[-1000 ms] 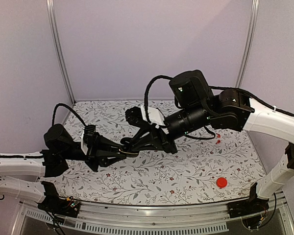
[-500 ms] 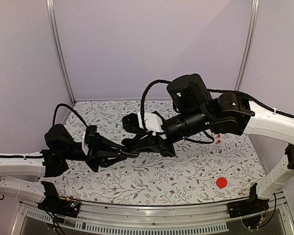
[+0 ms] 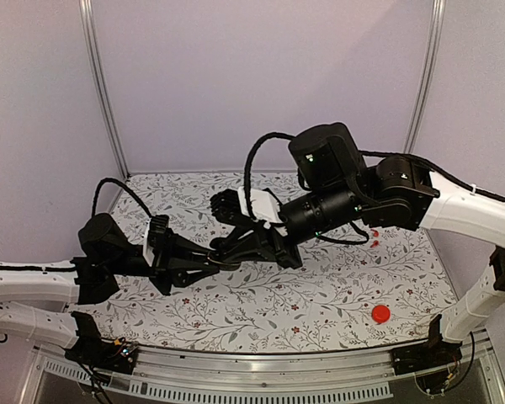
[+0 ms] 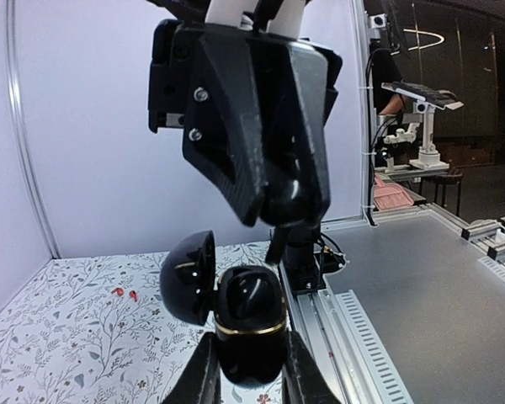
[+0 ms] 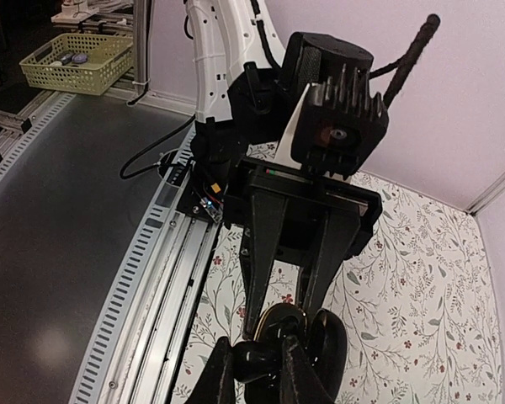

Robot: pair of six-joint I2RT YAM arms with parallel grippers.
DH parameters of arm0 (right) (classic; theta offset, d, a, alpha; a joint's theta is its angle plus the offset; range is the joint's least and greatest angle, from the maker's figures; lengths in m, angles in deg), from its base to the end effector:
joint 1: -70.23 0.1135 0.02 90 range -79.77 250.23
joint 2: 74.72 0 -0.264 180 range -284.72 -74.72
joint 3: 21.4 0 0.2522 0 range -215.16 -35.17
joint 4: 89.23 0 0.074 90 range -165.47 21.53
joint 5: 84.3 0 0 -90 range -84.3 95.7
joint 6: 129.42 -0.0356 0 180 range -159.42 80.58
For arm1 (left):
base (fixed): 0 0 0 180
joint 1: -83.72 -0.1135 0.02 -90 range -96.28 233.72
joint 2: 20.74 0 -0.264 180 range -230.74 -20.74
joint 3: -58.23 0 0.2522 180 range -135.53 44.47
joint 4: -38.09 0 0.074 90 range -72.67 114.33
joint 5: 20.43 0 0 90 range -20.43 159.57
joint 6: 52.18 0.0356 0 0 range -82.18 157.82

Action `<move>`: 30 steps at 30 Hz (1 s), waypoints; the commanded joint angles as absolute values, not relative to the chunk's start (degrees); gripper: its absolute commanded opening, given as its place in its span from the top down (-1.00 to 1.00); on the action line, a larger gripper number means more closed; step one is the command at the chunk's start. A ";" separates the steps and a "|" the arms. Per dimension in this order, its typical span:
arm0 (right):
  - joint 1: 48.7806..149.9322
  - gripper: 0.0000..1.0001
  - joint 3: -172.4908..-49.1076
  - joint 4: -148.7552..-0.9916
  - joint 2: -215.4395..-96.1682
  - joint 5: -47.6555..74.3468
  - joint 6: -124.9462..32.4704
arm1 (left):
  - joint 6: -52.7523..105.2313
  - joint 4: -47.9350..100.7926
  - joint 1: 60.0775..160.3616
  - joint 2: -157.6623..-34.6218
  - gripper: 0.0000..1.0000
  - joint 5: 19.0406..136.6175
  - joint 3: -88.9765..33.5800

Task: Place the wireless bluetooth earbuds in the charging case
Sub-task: Pick up the right earbud from the center of the board, then place the right earbud at the center of the board.

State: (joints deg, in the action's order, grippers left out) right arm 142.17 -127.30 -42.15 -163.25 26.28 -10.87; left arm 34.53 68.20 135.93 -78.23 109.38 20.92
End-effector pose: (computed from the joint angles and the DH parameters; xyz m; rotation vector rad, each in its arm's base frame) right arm 0.0957 0.3339 0.3995 -1.7982 1.2009 0.8244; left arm 0.1135 -0.1836 0.2666 1.1617 1.0543 -1.2601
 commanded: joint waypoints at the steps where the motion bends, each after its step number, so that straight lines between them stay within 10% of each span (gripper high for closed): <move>1: 142.32 0.82 -129.99 -46.41 -159.93 31.07 -13.49 | 33.98 69.81 135.53 -79.13 0.68 107.45 20.21; 19: 115.48 0.79 -111.60 -57.66 -154.14 43.62 -38.91 | 31.23 71.55 134.54 -73.97 0.67 100.56 24.78; 30: 114.00 0.79 -97.15 -72.40 -172.99 58.67 -42.28 | 31.16 70.82 134.19 -71.89 0.67 99.31 25.84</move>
